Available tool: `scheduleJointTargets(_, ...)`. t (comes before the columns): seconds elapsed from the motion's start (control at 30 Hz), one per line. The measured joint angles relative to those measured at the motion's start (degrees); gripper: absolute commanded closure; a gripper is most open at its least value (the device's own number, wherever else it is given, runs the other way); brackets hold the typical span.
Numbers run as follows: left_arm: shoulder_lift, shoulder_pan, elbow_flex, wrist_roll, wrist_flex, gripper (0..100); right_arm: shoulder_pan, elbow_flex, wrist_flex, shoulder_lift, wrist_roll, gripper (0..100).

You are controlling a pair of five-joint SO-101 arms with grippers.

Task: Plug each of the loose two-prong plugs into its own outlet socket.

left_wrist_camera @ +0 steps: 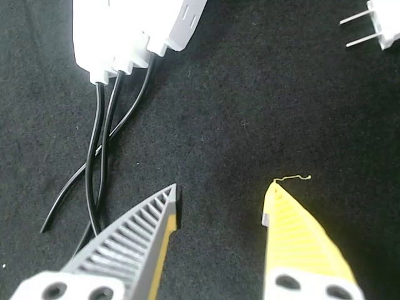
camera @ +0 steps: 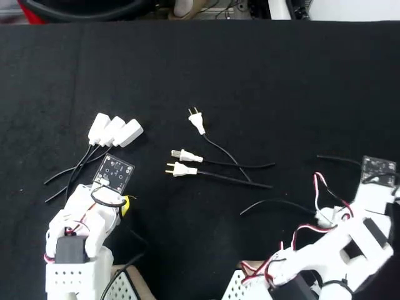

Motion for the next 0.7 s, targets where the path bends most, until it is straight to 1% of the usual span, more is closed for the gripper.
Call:
scheduleJointTargets(0.07,0.0,0.0,0.0,0.0,0.0,77,1.67,0.18,-2.64,0.0,0.26,98.7)
scheduleJointTargets(0.17,0.0,0.0,0.0,0.0,0.0,77,3.87,0.88,-5.19,0.09,2.55,98.7)
scheduleJointTargets(0.37,0.0,0.0,0.0,0.0,0.0,77,7.12,-1.23,-5.89,2.46,3.34,98.7)
scheduleJointTargets(0.53,0.0,0.0,0.0,0.0,0.0,77,9.76,-8.44,-5.89,11.25,3.08,98.7)
scheduleJointTargets(0.7,0.0,0.0,0.0,0.0,0.0,77,12.04,-20.13,-5.8,24.09,1.58,98.7)
